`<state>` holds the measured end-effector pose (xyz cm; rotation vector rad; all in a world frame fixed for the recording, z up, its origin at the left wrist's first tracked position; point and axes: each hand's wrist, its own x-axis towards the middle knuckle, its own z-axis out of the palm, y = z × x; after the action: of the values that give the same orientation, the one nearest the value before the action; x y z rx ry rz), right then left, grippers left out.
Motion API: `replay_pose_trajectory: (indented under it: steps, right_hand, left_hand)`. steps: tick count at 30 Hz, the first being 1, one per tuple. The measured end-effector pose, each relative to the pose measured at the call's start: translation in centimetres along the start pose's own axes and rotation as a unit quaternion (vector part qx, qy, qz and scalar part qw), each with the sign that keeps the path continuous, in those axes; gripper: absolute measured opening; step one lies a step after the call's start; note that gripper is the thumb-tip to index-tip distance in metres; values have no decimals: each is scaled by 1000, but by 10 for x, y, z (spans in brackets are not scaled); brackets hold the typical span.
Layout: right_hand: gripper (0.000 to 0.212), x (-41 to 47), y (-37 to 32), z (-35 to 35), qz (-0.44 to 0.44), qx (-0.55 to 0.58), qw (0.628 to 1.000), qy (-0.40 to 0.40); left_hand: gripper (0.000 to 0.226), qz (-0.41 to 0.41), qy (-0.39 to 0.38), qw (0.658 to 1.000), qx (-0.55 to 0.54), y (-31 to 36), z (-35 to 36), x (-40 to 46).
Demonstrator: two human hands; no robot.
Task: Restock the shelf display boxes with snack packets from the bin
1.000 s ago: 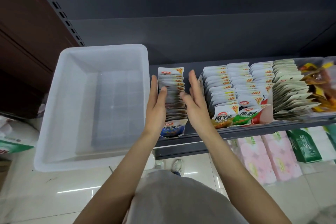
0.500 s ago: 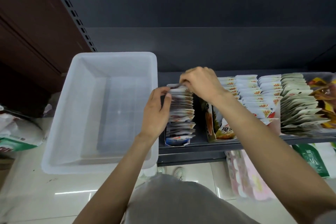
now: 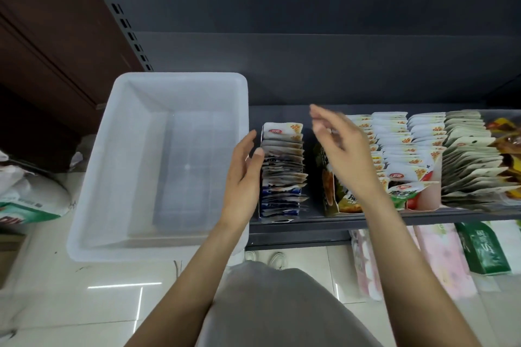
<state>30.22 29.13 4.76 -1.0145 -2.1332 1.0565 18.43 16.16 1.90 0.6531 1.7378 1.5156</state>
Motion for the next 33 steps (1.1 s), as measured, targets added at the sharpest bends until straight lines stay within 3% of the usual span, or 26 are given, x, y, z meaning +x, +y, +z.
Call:
replay_pose_trajectory:
  steps: [3,7,9,14,17,20,23,28,33]
  right_hand:
    - [53,-55,4,15,143,206,967,-41]
    - [98,-91,12,45,50,162,978,-124]
    - [103,-79,20,56,27,114,988,-103]
    - [80,-17,25,64,108,79,989,56]
    - [73,0,23,76,130,98,986,34]
    - [65,-3,24,81,169,191,967,15]
    - [58,-8,25,76,153,212,965,7]
    - [48,9,30,67,111,122,986,11]
    - [16,34,34,73,121,74,989,36]
  left_hand:
    - [42,-34,-19,996,-81,-12,-1,-21]
    - [56,-23,-75,993,-84,-18,14,-28]
    - [63,-14,-88,992,-90,-13,19,-17]
    - [60,-45,-64,987,-144,-7,21,15]
    - [78,-89,-58,982,-154,-15,21,13]
    - [58,-84,-41,987,-134,-20,22,11]
    - [61,-58,-49,991,-111,-18,25,12]
    - [65,-48,-41,995,-80,-19,33,20]
    - [66,-44,-31,996,-73,-17,39,28]
